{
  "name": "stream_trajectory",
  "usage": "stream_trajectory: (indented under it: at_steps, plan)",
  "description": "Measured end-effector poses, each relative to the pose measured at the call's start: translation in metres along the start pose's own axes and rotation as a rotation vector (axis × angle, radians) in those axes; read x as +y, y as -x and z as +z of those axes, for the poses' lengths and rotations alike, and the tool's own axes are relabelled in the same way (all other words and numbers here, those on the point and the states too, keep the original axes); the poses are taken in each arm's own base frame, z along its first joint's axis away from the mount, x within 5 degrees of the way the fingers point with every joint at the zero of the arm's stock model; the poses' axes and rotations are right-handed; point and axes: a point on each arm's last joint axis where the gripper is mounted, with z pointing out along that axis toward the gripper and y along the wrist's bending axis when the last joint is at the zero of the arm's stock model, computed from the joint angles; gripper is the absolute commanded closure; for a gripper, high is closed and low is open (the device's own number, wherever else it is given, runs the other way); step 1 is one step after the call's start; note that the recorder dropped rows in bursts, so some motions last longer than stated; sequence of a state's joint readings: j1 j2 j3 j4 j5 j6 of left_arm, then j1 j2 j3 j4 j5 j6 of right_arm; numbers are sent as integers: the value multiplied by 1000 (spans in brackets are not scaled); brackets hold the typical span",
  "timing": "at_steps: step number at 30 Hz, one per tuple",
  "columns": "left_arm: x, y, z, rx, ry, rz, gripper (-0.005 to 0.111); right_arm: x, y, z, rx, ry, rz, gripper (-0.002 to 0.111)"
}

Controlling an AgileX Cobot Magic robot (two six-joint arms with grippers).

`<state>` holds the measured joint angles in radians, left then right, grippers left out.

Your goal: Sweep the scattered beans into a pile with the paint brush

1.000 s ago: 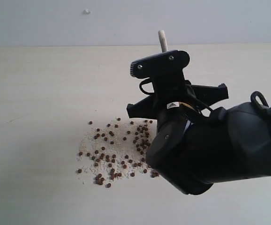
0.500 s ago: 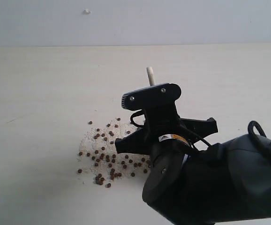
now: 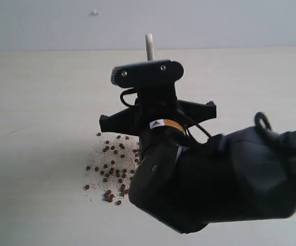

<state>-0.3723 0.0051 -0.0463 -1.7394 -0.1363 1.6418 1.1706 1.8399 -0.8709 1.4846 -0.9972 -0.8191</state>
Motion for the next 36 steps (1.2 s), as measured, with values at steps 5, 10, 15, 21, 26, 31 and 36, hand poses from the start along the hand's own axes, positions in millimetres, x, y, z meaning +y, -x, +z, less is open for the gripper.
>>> stream_trajectory:
  at_steps: [5, 10, 15, 21, 26, 31, 36]
  plan:
    - [0, 0, 0, 0, -1, 0, 107, -1, 48, -27, -103, 192, -110, 108]
    - [0, 0, 0, 0, -1, 0, 107, 23, 49, -41, -110, 520, -261, 108]
    - [0, 0, 0, 0, -2, 0, 107, 48, 34, -47, -120, 762, -305, 108]
    - [0, 0, 0, 0, -2, 2, 107, 72, 7, -44, -107, 956, -218, 108]
    - [0, 0, 0, 0, -5, 2, 107, 79, -14, -38, -16, 999, -164, 108]
    - [-1, 0, 0, 1, -10, 1, 107, 70, -25, -38, -1, 994, -99, 108]
    - [-1, 0, 0, 1, -12, 1, 107, 55, -39, -38, 15, 973, -64, 108]
